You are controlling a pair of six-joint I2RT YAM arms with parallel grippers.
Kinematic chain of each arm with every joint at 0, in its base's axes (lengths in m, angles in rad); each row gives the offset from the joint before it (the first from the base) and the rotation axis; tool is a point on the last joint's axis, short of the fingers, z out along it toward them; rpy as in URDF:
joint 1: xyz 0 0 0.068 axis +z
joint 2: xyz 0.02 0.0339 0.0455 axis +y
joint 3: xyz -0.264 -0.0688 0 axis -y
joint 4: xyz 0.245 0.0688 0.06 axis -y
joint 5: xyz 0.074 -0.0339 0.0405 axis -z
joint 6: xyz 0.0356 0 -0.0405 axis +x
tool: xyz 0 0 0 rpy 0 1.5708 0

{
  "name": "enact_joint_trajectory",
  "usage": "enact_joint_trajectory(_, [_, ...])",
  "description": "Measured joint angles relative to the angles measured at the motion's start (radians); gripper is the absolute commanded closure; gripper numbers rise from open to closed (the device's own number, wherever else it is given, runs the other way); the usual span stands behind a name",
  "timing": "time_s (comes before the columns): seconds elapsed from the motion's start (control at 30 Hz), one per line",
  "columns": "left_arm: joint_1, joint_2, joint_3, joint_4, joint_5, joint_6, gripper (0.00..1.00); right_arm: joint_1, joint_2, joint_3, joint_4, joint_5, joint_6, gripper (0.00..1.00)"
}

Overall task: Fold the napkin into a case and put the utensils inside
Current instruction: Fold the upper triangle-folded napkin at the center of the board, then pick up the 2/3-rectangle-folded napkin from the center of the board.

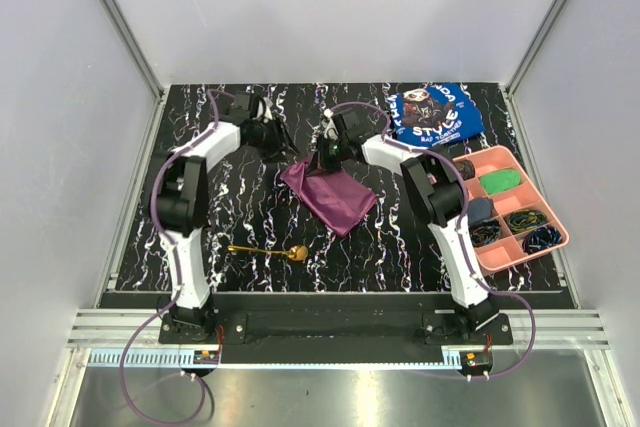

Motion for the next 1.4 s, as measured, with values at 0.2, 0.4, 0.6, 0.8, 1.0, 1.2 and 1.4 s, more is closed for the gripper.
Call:
enact_joint_trajectory(0.2, [-0.015,-0.243,-0.111,0.01,-0.069,-0.014,0.79,-0.037,-0.109,-0.041,-0.124,0.006,-0.068,0.71])
enact_joint_trajectory(0.4, [-0.108,-0.233,-0.2,0.056,-0.061,-0.049,0.9,-0.074,-0.29,-0.201,-0.166,0.033,-0.152,0.93])
enact_joint_trajectory(0.6, [-0.128,-0.097,-0.204,0.063,-0.063,-0.072,0.91,-0.076,-0.369,-0.393,-0.137,0.058,-0.183,0.98])
enact_joint_trajectory(0.8, [-0.107,0.016,-0.119,0.035,-0.065,-0.073,0.92,-0.076,-0.397,-0.569,-0.014,0.062,-0.141,0.99])
enact_joint_trajectory(1.0, [-0.103,0.15,0.084,0.023,-0.046,-0.055,0.91,-0.05,-0.423,-0.647,0.125,0.08,-0.053,0.99])
enact_joint_trajectory(1.2, [-0.104,0.247,0.263,0.0,-0.044,0.021,0.58,0.018,-0.425,-0.66,0.218,0.042,0.081,0.87])
enact_joint_trajectory(1.4, [-0.111,0.101,0.166,-0.048,-0.102,0.095,0.28,-0.022,-0.542,-0.657,0.12,0.029,0.071,0.55])
